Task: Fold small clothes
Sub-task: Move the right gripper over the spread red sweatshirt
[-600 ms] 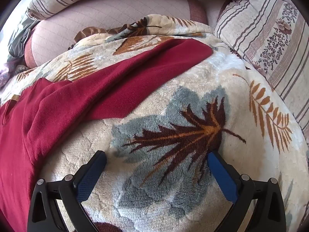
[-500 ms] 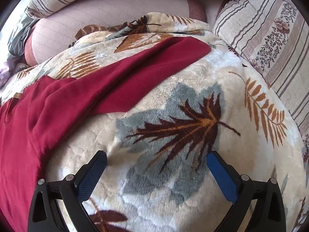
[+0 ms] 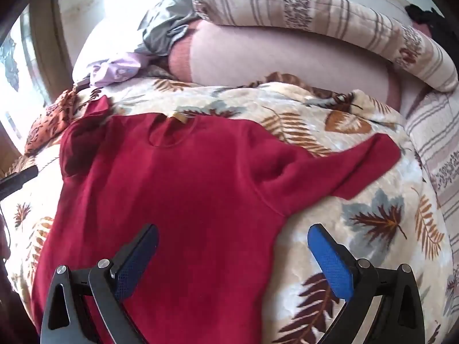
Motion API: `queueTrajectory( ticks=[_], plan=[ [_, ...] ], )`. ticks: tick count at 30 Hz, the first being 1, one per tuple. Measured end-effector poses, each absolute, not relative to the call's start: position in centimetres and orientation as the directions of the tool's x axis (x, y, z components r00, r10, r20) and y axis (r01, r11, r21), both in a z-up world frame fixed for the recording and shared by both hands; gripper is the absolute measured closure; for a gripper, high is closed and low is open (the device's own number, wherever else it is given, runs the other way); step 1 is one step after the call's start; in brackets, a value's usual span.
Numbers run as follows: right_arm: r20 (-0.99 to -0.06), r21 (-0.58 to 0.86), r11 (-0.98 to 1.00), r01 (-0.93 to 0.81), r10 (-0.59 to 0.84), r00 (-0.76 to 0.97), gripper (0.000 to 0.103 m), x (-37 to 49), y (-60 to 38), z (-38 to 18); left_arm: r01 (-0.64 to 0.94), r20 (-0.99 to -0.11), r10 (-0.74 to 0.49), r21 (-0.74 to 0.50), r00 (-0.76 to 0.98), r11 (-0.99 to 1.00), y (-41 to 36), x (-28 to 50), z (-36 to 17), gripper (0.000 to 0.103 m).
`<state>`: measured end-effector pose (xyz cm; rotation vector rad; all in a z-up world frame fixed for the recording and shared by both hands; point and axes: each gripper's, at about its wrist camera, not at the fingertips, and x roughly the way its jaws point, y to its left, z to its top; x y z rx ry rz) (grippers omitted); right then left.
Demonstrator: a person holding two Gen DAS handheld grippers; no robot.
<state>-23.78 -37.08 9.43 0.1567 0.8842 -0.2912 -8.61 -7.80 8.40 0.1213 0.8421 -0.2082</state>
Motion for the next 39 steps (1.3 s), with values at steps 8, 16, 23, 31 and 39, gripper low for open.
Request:
queueTrajectory(
  ticks=[8, 16, 23, 31, 39],
  plan=[
    [-0.753, 0.062, 0.963, 0.263, -0.128, 0.645, 0.0, -20.1, -32.3, 9.4, 0.26, -0.727, -0.153, 0.037, 0.67, 0.965, -9.5, -9.2, 6.8, 0.013],
    [-0.76, 0.069, 0.946, 0.318, -0.157, 0.631, 0.0, -18.4, -32.0, 7.5, 0.268, -0.765, -0.166, 0.008, 0.622, 0.963, -9.7, -6.8, 4.5, 0.013],
    [-0.779, 0.107, 0.938, 0.329, -0.127, 0.615, 0.0, -17.3, -32.0, 6.2, 0.286, -0.759, -0.149, 0.051, 0.634, 0.957, -10.5, -6.5, 4.2, 0.013],
    [-0.772, 0.106, 0.945, 0.309, -0.117, 0.625, 0.0, -15.9, -31.0, 6.1, 0.254, -0.768, -0.123, 0.053, 0.628, 0.966, -9.8, -5.2, 4.2, 0.013],
    [-0.775, 0.116, 0.949, 0.293, -0.097, 0.624, 0.0, -14.0, -30.3, 5.8, 0.237, -0.771, -0.11, 0.054, 0.627, 0.97, -9.4, -4.5, 4.2, 0.013]
  ],
)
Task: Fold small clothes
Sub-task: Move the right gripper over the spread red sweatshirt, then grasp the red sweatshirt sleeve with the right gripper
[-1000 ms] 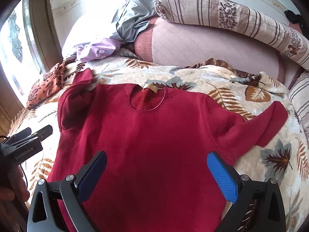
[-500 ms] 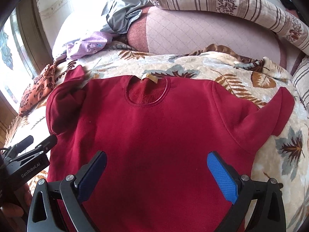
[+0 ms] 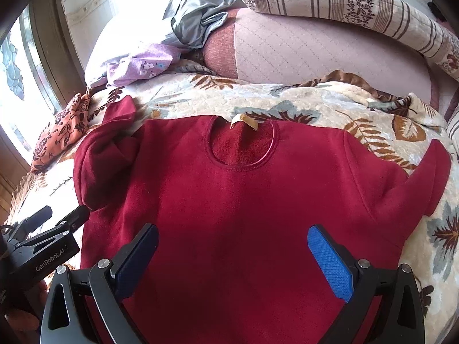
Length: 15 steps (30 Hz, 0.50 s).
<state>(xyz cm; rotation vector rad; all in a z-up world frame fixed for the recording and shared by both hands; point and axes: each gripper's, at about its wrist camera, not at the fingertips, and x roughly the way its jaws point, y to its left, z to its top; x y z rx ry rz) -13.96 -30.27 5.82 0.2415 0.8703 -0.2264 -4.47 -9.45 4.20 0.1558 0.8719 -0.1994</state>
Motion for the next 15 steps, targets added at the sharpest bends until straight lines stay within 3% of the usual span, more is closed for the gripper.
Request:
queueTrajectory(
  ticks=[15],
  plan=[
    [-0.787, 0.106, 0.941, 0.32, -0.117, 0.606, 0.0, -14.1, -30.6, 5.3, 0.3, -0.759, -0.16, 0.048, 0.631, 0.953, -10.7, -5.5, 4.7, 0.013]
  ],
)
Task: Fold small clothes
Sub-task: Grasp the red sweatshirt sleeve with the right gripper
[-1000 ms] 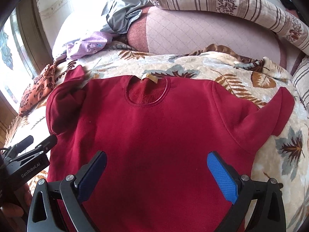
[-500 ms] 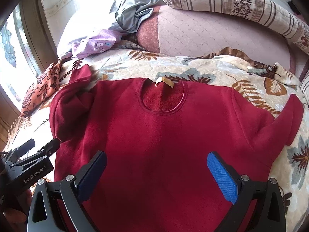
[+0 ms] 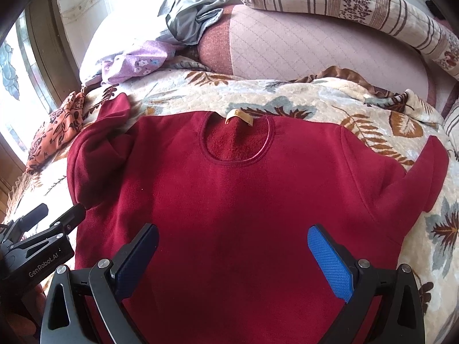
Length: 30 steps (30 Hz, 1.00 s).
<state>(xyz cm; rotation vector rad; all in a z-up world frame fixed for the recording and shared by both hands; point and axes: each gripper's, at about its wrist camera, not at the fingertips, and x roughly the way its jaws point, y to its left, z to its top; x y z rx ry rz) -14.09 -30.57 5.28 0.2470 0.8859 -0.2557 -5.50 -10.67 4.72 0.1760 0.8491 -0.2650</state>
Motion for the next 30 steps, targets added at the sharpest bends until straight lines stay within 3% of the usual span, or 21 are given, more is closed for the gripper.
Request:
queueTrajectory(
  ticks=[18, 21, 23, 26, 30],
  plan=[
    [-0.776, 0.111, 0.942, 0.316, -0.116, 0.62, 0.0, -14.1, -30.5, 5.4, 0.271, -0.765, -0.119, 0.075, 0.633, 0.96, -9.7, -4.6, 4.7, 0.013],
    [-0.768, 0.127, 0.953, 0.275, -0.08, 0.635, 0.011, -13.0, -29.9, 5.8, 0.192, -0.758, -0.066, 0.08, 0.649, 0.978, -7.5, -3.7, 5.1, 0.013],
    [-0.764, 0.152, 0.96, 0.236, -0.037, 0.644, 0.024, -11.7, -29.3, 6.1, 0.14, -0.753, -0.029, 0.085, 0.658, 0.986, -6.0, -3.1, 5.4, 0.013],
    [-0.75, 0.223, 0.958, 0.179, 0.051, 0.66, 0.033, -9.2, -28.2, 6.6, 0.069, -0.747, 0.011, 0.076, 0.665, 0.995, -3.8, -2.4, 5.8, 0.013],
    [-0.717, 0.258, 0.961, 0.103, 0.119, 0.687, 0.033, -5.1, -25.1, 7.8, -0.012, -0.733, 0.058, 0.069, 0.678, 0.998, -1.5, -1.8, 6.5, 0.013]
  ],
)
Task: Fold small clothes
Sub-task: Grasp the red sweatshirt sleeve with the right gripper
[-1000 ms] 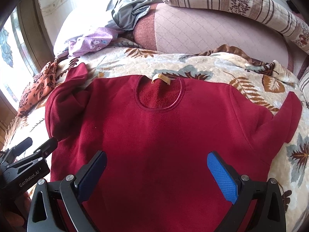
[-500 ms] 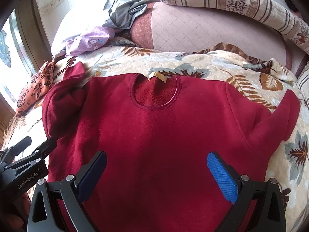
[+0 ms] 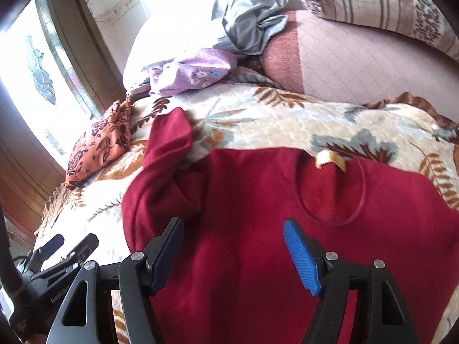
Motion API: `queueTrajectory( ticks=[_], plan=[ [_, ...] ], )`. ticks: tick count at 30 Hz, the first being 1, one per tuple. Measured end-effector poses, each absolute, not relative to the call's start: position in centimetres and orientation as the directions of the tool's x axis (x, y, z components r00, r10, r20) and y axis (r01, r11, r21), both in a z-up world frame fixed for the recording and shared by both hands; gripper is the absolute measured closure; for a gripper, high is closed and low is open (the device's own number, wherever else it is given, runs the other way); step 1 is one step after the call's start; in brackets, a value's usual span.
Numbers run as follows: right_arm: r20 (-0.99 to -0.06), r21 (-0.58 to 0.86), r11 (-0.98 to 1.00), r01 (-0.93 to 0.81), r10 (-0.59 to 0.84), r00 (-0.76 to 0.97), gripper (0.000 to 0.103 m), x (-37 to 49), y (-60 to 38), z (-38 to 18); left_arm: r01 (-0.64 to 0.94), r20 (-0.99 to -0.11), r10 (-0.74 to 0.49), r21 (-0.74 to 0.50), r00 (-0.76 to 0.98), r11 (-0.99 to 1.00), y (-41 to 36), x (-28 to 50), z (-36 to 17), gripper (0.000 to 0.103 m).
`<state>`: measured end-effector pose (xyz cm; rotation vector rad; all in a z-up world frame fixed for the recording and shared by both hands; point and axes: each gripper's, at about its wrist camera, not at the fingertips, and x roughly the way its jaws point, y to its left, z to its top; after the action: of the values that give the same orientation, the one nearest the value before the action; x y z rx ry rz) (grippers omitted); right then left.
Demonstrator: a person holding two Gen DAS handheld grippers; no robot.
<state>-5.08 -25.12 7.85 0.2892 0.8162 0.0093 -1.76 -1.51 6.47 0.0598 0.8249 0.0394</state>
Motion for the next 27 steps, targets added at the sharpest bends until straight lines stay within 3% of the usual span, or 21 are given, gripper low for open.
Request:
queueTrajectory(
  ticks=[4, 10, 13, 16, 20, 27],
  plan=[
    [-0.732, 0.242, 0.967, 0.077, 0.13, 0.669, 0.037, -0.4, -23.1, 7.1, -0.108, -0.704, 0.129, 0.074, 0.698, 0.991, 0.7, -1.3, 7.2, 0.013],
    [-0.676, 0.433, 0.896, -0.096, 0.393, 0.623, 0.041, 2.9, -17.7, 5.3, -0.358, -0.613, 0.347, 0.11, 0.71, 0.927, 5.4, -1.2, 8.6, 0.013],
    [-0.661, 0.464, 0.857, -0.224, 0.504, 0.557, 0.04, 2.1, -14.1, 4.4, -0.395, -0.624, 0.348, 0.068, 0.7, 0.916, 6.9, -1.3, 8.7, 0.013],
    [-0.714, 0.348, 0.892, -0.288, 0.452, 0.535, 0.04, 1.0, -11.7, 3.7, -0.368, -0.639, 0.331, 0.081, 0.694, 0.926, 6.4, -1.3, 8.5, 0.013],
    [-0.699, 0.4, 0.878, -0.261, 0.477, 0.533, 0.04, 0.2, -13.3, 4.8, -0.332, -0.645, 0.316, 0.102, 0.696, 0.938, 5.3, -1.2, 8.3, 0.013],
    [-0.698, 0.358, 0.916, -0.182, 0.392, 0.6, 0.038, 2.4, -14.8, 7.7, -0.337, -0.683, 0.279, 0.051, 0.675, 0.94, 6.0, -1.1, 8.1, 0.013]
  ],
)
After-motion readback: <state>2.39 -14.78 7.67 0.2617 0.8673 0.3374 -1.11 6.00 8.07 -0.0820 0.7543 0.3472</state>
